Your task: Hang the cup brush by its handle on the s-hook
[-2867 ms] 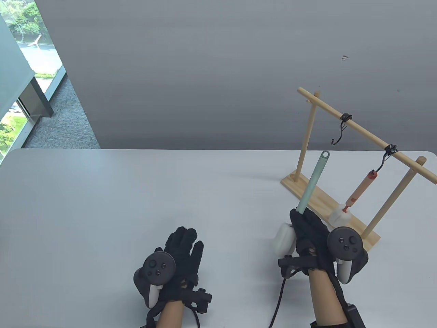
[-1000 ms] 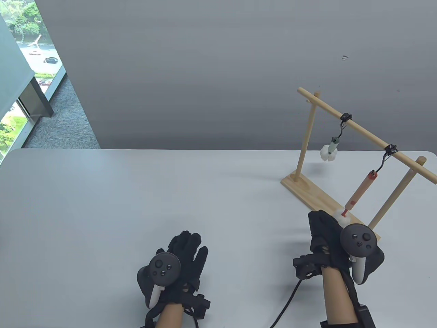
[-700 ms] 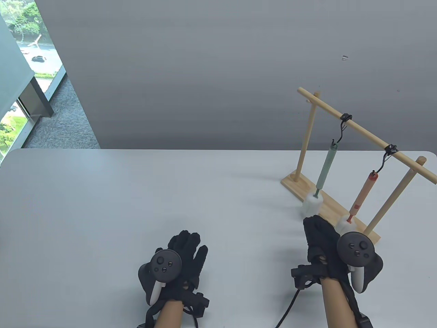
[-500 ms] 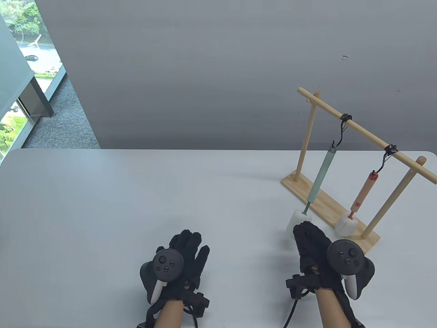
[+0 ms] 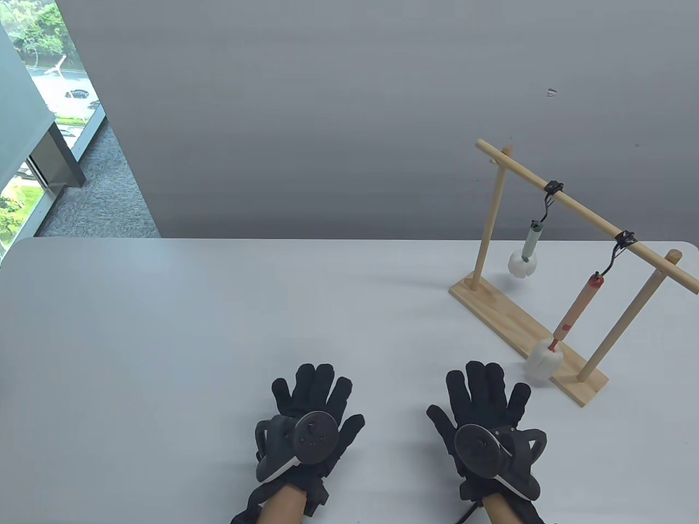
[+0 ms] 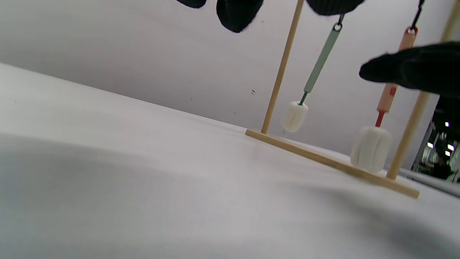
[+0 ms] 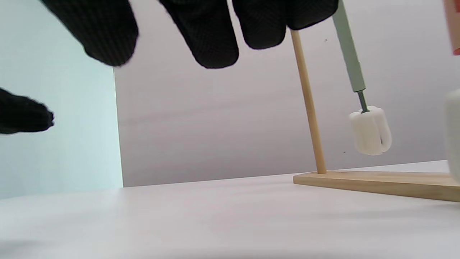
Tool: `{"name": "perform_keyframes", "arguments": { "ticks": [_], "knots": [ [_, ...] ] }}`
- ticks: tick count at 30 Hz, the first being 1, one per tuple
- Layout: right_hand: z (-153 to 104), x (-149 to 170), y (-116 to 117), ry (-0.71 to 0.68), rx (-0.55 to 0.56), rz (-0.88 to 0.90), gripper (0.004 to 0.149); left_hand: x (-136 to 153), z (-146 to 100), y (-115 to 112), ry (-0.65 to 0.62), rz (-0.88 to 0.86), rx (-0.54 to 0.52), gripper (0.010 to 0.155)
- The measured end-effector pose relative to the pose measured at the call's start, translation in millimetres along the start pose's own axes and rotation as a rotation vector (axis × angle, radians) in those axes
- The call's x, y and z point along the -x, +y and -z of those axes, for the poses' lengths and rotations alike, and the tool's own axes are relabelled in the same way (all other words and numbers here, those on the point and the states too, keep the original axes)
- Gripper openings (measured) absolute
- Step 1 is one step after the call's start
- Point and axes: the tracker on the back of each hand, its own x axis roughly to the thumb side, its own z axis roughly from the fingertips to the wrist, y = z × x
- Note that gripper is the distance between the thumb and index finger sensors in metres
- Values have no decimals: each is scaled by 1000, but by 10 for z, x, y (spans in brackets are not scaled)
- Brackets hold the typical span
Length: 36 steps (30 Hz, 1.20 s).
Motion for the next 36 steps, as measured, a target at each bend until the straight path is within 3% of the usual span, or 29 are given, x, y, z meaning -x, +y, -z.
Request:
{"name": "perform_keyframes", "arguments": {
  "ticks": [4, 15, 36],
  "knots": [
    [-1, -27, 55, -15, -69, -42, 70, -147, 12, -54, -57, 149, 53, 72],
    [2, -10, 61, -43, -61, -7, 76, -234, 12, -151, 12, 169, 174, 82],
    [35, -134, 137, -116, -121, -53, 75, -162, -17, -126, 54, 156, 195, 82]
  ]
}}
